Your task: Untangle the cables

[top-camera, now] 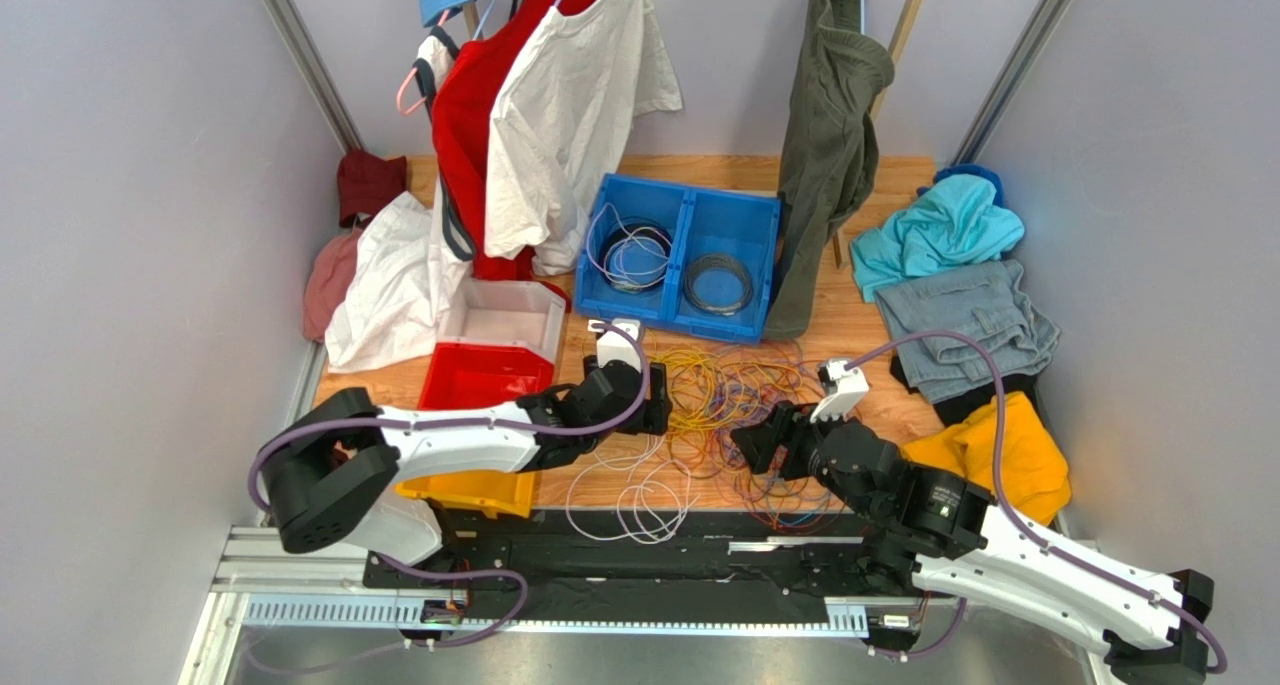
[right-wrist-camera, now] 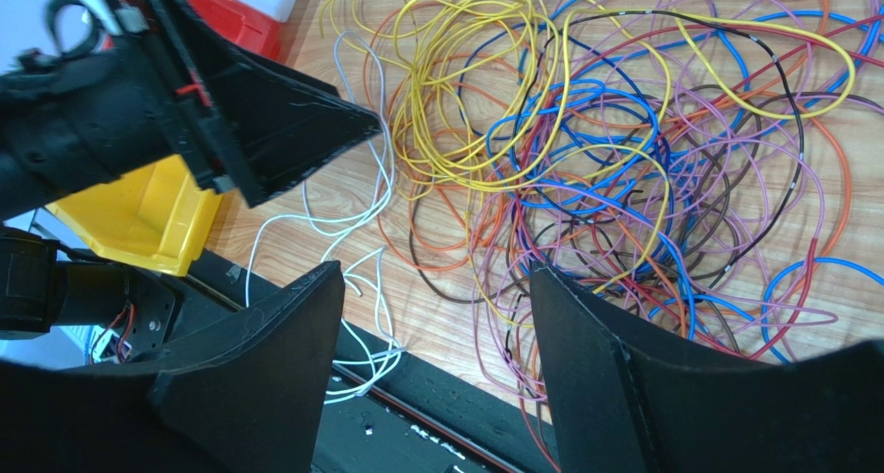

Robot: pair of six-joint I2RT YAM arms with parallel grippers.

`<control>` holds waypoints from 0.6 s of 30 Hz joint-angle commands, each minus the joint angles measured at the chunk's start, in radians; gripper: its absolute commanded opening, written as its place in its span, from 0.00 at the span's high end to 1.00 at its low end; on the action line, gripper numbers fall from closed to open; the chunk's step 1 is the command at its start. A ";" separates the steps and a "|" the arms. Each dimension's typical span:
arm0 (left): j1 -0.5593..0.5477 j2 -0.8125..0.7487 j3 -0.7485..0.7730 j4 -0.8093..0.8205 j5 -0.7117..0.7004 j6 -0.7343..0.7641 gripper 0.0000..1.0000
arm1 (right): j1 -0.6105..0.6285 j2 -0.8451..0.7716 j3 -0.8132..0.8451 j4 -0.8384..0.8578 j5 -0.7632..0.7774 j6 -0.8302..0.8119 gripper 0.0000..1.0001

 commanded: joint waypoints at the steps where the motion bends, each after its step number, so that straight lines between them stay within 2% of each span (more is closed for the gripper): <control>1: 0.000 0.058 0.051 0.067 0.019 -0.032 0.26 | 0.002 -0.025 0.005 0.004 0.019 0.012 0.30; 2: 0.000 0.062 0.050 0.070 0.021 -0.035 0.36 | 0.002 -0.031 0.003 0.004 0.021 0.012 0.30; 3: 0.000 0.069 0.050 0.073 0.019 -0.033 0.41 | 0.004 -0.033 0.002 0.003 0.021 0.012 0.30; 4: 0.000 0.069 0.051 0.073 0.019 -0.032 0.57 | 0.002 -0.036 0.002 0.004 0.021 0.014 0.30; 7: 0.000 0.047 0.066 0.040 0.004 0.002 0.78 | 0.002 -0.034 0.000 0.004 0.021 0.014 0.30; 8: 0.000 0.033 0.077 0.020 -0.001 0.016 0.96 | 0.002 -0.036 0.002 0.004 0.021 0.014 0.30; 9: 0.000 -0.009 0.089 -0.040 -0.020 0.028 1.00 | 0.004 -0.036 0.003 0.004 0.018 0.015 0.30; 11: -0.001 -0.074 0.126 -0.101 -0.036 0.071 1.00 | 0.002 -0.043 0.005 0.001 0.011 0.017 0.30; 14: -0.001 -0.312 0.191 -0.247 -0.067 0.134 1.00 | 0.004 -0.060 0.003 -0.005 0.005 0.018 0.31; 17: -0.003 -0.445 0.305 -0.353 -0.070 0.230 1.00 | 0.002 -0.076 -0.006 0.015 -0.002 0.008 0.30; 18: -0.003 -0.500 0.394 -0.402 -0.076 0.256 1.00 | 0.002 -0.077 -0.007 0.020 -0.005 0.003 0.29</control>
